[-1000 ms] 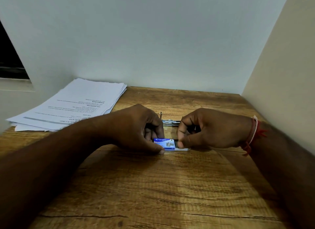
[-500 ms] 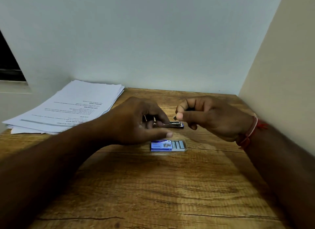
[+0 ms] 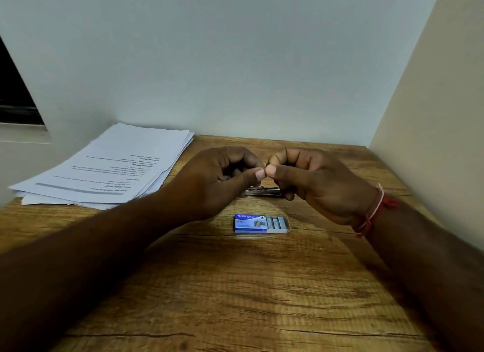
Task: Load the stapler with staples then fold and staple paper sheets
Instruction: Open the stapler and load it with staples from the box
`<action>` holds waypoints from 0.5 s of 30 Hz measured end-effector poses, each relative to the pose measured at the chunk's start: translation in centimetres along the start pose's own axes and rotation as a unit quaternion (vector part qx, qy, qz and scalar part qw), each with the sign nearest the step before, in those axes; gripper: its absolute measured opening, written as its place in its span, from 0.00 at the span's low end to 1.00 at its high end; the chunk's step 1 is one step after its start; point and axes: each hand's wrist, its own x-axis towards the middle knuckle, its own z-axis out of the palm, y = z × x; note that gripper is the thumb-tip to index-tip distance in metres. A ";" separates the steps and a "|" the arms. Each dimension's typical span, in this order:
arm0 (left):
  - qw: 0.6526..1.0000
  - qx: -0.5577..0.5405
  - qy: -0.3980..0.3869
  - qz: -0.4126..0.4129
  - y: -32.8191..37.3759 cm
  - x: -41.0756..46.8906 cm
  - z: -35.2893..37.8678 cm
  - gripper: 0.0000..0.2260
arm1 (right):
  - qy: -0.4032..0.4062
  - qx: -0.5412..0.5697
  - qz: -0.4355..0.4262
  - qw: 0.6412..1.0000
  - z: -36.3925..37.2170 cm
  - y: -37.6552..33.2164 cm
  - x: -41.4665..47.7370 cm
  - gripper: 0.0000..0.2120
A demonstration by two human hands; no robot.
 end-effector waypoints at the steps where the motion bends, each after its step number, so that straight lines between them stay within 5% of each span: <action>1: 1.000 -0.010 -0.003 -0.005 0.0 0.0 0.0 0.05 | 0.012 -0.006 -0.010 1.000 0.1 0.0 -0.1 0.09; 8: 0.997 -0.048 0.008 -0.055 -0.2 0.3 0.1 0.07 | 0.084 -0.271 -0.188 0.940 0.2 0.3 -0.3 0.18; 15: 0.998 -0.035 -0.011 -0.052 0.0 0.4 0.0 0.08 | 0.102 -0.308 -0.227 0.918 0.4 0.4 0.0 0.10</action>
